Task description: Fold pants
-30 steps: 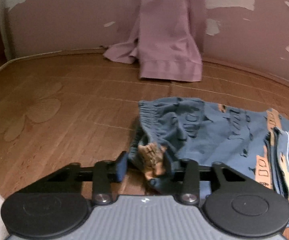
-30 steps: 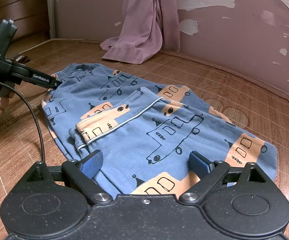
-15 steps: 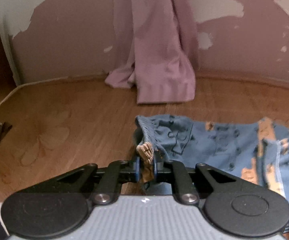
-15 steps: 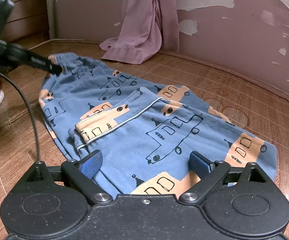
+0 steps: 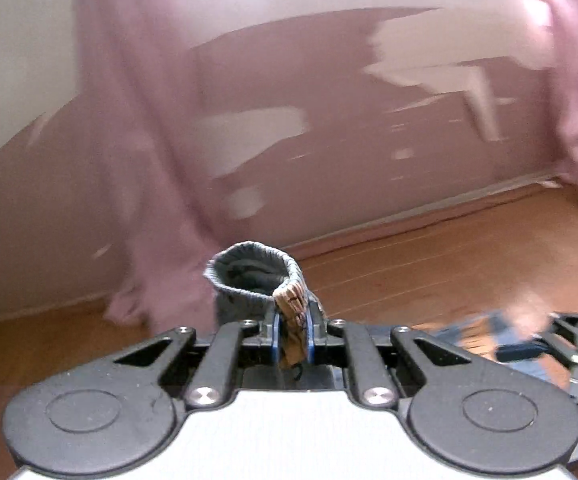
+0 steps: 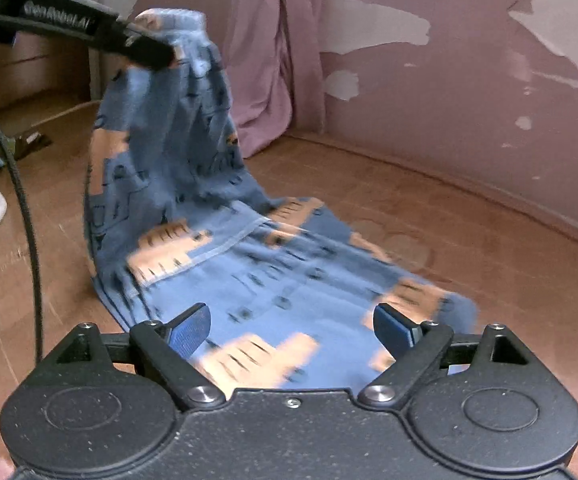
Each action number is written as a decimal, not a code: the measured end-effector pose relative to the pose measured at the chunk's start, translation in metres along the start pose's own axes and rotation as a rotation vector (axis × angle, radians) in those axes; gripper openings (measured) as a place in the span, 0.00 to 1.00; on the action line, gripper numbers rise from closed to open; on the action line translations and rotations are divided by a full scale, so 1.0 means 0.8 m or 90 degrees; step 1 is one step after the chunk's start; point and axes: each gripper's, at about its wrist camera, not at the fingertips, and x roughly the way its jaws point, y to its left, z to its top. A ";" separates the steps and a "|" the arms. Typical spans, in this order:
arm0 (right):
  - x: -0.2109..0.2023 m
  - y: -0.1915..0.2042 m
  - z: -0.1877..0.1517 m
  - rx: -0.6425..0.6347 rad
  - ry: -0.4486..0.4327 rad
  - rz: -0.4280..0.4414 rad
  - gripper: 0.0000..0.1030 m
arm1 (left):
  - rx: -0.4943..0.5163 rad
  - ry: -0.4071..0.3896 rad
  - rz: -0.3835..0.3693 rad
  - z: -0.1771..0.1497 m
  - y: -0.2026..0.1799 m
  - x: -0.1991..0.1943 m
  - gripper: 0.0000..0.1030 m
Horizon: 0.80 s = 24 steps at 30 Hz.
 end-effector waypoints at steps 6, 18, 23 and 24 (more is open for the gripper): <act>-0.043 -0.051 -0.027 -0.056 0.025 -0.050 0.90 | 0.144 -0.008 -0.106 -0.002 -0.114 0.008 0.14; -0.044 -0.141 -0.066 0.056 0.046 -0.129 0.90 | 0.229 0.092 -0.177 -0.040 -0.217 0.060 0.14; -0.039 -0.150 -0.073 0.068 0.049 -0.128 0.90 | 0.257 0.087 -0.200 -0.048 -0.231 0.055 0.15; -0.039 -0.151 -0.074 0.065 0.050 -0.130 0.90 | 0.267 0.092 -0.205 -0.052 -0.235 0.056 0.19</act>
